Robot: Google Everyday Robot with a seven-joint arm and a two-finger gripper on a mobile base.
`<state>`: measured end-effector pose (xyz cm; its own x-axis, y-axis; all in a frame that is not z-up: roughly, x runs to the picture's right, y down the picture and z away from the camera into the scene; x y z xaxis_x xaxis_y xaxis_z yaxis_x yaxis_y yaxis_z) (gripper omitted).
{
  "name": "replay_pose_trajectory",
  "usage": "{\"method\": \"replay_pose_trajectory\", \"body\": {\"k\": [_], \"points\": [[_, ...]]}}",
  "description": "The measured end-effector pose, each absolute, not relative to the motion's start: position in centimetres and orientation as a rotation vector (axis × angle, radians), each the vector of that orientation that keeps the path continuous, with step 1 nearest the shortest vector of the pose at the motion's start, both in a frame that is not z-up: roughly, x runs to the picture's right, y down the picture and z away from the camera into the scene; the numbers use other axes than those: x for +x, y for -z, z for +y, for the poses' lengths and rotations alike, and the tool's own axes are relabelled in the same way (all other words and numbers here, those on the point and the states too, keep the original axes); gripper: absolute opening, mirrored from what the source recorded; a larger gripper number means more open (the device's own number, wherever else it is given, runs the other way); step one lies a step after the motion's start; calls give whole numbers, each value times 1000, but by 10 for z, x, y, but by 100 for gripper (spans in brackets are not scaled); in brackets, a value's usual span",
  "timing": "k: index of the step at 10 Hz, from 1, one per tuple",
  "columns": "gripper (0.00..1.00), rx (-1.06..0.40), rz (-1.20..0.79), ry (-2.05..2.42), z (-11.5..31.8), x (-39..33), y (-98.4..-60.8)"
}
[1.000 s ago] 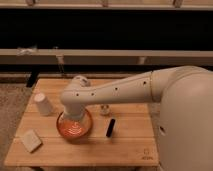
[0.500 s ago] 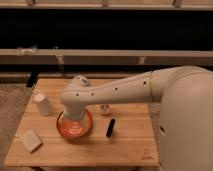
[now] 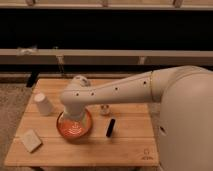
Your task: Place the ceramic cup over the eraser
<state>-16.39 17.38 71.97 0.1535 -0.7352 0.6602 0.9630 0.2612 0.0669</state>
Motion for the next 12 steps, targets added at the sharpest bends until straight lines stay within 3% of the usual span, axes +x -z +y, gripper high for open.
{"method": "replay_pose_trajectory", "body": {"k": [12], "points": [[80,-414,-637,1286,166,-164,-724]]}}
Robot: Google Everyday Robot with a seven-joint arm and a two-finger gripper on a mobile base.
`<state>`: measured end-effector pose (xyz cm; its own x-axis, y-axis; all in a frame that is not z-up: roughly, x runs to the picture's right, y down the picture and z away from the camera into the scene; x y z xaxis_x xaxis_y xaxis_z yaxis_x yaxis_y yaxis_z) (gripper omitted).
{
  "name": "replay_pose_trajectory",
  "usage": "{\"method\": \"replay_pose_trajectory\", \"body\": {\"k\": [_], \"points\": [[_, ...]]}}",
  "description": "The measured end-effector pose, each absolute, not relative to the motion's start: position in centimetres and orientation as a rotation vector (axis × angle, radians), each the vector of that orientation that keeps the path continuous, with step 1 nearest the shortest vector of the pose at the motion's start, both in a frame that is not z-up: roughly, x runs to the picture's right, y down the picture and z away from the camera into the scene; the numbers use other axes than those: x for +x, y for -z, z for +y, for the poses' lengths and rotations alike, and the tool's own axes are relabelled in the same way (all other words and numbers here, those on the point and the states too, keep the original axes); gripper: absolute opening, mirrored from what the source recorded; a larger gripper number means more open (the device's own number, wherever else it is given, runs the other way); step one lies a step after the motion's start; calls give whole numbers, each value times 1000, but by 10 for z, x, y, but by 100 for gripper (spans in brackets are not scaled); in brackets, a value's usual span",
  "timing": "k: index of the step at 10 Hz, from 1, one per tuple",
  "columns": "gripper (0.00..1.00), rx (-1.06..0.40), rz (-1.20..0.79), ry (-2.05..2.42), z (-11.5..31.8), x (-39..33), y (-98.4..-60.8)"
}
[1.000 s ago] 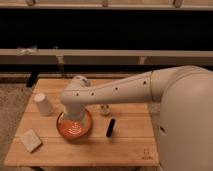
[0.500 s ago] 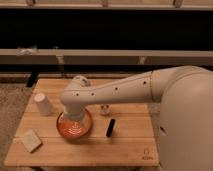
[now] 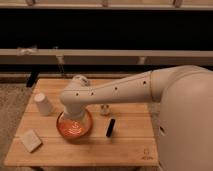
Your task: Place the ceramic cup over the eraser
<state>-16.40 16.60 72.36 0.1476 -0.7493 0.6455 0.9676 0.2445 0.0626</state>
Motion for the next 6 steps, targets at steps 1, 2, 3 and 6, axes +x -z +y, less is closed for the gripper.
{"method": "replay_pose_trajectory", "body": {"k": [1,2,3,6], "points": [[80,-406,-628,1318,150,-171,-732],[80,-401,-618,1346,138,-177,-739],[80,-394,-614,1377,125,-189,-745],[80,-371,-610,1487,94,-228,-758]]}}
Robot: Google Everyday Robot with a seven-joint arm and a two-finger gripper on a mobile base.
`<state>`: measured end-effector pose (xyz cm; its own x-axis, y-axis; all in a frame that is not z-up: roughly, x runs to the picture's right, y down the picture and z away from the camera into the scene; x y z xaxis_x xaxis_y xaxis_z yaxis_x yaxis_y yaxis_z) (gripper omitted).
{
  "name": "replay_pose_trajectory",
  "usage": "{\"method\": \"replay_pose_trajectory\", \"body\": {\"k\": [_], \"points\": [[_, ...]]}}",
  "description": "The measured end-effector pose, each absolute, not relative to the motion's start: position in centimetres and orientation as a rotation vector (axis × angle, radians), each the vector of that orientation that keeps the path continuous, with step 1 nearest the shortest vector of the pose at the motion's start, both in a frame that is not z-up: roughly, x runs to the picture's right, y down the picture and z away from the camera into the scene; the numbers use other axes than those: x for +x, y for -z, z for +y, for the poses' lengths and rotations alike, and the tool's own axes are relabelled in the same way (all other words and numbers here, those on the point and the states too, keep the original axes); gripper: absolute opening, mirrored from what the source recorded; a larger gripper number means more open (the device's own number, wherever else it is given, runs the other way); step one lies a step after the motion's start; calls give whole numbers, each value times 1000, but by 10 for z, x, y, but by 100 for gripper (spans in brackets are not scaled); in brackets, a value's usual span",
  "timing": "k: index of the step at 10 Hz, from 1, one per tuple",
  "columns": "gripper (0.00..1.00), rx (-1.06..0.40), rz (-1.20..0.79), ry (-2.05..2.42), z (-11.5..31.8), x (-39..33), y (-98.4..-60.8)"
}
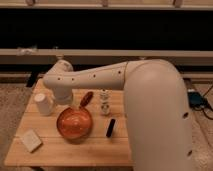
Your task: Place the ceramic cup over the eraser
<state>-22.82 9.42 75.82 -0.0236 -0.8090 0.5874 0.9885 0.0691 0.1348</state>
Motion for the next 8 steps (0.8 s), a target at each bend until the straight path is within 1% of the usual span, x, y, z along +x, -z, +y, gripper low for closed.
{"method": "replay_pose_trajectory", "body": {"k": [3,8], "points": [[80,-341,-620,1594,75,-268,-769],[80,-322,-674,1738,67,-325,-787]]}}
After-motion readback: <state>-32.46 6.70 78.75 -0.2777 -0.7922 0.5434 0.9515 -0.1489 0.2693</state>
